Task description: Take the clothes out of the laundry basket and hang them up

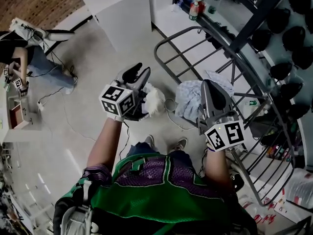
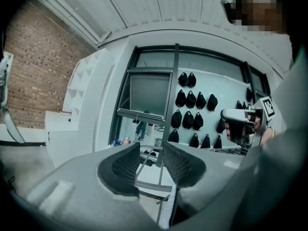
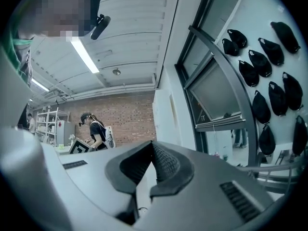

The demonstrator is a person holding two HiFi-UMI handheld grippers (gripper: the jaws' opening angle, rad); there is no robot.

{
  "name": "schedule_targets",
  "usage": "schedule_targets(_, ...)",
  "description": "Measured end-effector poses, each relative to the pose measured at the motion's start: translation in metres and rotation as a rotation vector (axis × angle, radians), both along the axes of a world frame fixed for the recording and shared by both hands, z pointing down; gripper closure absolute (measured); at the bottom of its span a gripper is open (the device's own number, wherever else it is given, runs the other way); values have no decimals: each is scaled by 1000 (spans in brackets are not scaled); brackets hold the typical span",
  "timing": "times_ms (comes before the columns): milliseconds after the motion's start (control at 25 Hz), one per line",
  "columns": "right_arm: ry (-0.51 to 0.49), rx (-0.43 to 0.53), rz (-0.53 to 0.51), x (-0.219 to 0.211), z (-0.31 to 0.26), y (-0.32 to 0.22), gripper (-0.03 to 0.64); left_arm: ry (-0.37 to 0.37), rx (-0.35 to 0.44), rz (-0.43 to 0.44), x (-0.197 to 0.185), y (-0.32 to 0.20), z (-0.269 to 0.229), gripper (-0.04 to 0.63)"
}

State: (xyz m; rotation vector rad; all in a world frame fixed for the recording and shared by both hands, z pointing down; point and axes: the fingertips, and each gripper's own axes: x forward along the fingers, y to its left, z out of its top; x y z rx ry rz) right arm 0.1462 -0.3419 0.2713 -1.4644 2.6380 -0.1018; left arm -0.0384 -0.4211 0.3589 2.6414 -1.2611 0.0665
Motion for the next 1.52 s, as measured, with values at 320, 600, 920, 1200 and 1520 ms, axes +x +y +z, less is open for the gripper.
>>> schedule_targets(320, 25, -50, 69, -33, 31, 3, 615, -18, -56, 93, -25, 2, 52, 439)
schedule_targets(600, 32, -81, 155, -30, 43, 28, 617, -39, -115, 157, -31, 9, 92, 439)
schedule_targets(920, 30, -93, 141, -18, 62, 70, 615, -40, -184, 109, -32, 44, 130, 439)
schedule_targets(1200, 6, -135, 86, -29, 96, 117, 615, -83, -197, 95, -32, 94, 150, 439)
schedule_targets(1520, 5, -198, 104, -54, 145, 125, 616, -107, -258, 163, -42, 109, 226, 439)
